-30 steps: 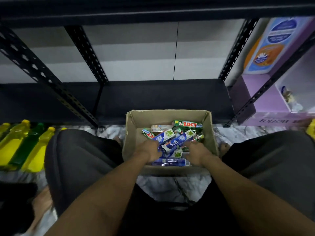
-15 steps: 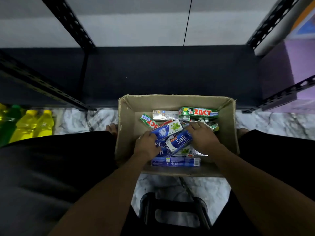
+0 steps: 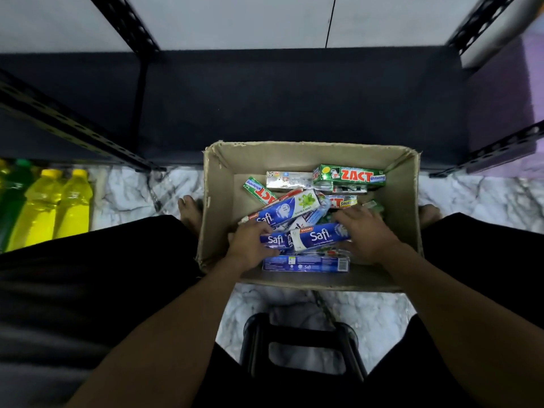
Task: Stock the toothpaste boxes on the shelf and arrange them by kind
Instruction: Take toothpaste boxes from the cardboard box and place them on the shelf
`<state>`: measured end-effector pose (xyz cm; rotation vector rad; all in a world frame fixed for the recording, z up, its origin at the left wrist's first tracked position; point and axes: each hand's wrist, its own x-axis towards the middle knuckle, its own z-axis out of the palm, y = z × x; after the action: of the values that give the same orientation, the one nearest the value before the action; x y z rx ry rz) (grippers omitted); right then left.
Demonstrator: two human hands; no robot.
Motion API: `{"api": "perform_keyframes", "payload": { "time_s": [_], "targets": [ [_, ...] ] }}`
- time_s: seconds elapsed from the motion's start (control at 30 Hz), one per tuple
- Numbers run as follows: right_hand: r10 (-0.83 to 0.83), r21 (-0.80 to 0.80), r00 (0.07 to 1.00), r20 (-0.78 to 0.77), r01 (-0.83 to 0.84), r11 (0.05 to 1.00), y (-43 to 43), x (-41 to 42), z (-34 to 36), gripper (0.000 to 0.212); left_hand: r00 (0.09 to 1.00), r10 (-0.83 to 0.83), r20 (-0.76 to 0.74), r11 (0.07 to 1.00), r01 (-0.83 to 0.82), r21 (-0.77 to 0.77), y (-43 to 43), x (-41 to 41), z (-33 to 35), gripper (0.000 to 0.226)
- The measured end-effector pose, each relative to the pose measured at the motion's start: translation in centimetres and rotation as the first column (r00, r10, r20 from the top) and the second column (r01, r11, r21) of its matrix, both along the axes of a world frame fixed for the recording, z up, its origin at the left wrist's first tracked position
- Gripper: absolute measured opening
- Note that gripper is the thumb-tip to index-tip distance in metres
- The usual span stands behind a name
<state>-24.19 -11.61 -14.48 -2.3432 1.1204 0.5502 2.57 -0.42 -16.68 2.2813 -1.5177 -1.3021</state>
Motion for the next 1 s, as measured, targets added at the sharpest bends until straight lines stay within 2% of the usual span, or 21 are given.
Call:
{"api": "perform_keyframes", "payload": {
  "time_s": [0.1, 0.2, 0.3, 0.43, 0.6, 0.7, 0.83, 1.0],
  "targets": [
    [-0.151, 0.142, 0.989, -0.003, 0.15, 0.978, 0.9, -0.9, -0.2, 0.06, 0.999, -0.026, -0.025, 0.998, 0.025, -0.063, 0.5, -0.1, 0.1, 0.042],
    [-0.239, 0.162, 0.971, 0.027, 0.232, 0.959, 1.4, -1.7, 0.1, 0.058, 0.997, -0.03, -0.067, 0.995, 0.023, -0.097, 1.1, 0.3, 0.9, 0.037],
    [-0.273, 0.114, 0.961, 0.034, 0.268, 0.957, 1.7, -2.3, 1.0, 0.064, 0.995, -0.042, -0.085, 0.991, 0.03, -0.133, 1.0, 0.8, 2.4, 0.037],
    [-0.253, -0.013, 0.963, 0.097, 0.255, 0.967, 1.9, -2.5, 3.3, 0.063, 0.996, -0.019, -0.087, 0.987, 0.005, -0.159, 0.9, 1.4, 5.1, 0.054],
    [-0.213, -0.168, 0.941, 0.263, 0.262, 0.95, 1.1, -2.1, 8.7, 0.065, 0.996, -0.033, -0.085, 0.951, 0.005, -0.309, 0.4, 2.0, 11.6, 0.046],
    [-0.141, -0.254, 0.906, 0.398, 0.257, 0.933, 0.1, -1.9, 13.7, 0.066, 0.989, -0.043, -0.143, 0.898, -0.025, -0.439, -0.5, 2.4, 16.1, 0.047],
    [-0.02, -0.43, 0.864, 0.502, 0.269, 0.862, -0.8, -1.7, 22.2, 0.066, 0.996, -0.08, -0.043, 0.772, 0.034, -0.634, -1.8, 2.5, 24.1, 0.047],
    [0.159, -0.595, 0.788, 0.595, 0.299, 0.746, -0.7, -1.4, 34.1, 0.06, 0.988, -0.152, 0.037, 0.588, 0.121, -0.8, -2.2, 2.3, 35.9, 0.05]
  ]
}}
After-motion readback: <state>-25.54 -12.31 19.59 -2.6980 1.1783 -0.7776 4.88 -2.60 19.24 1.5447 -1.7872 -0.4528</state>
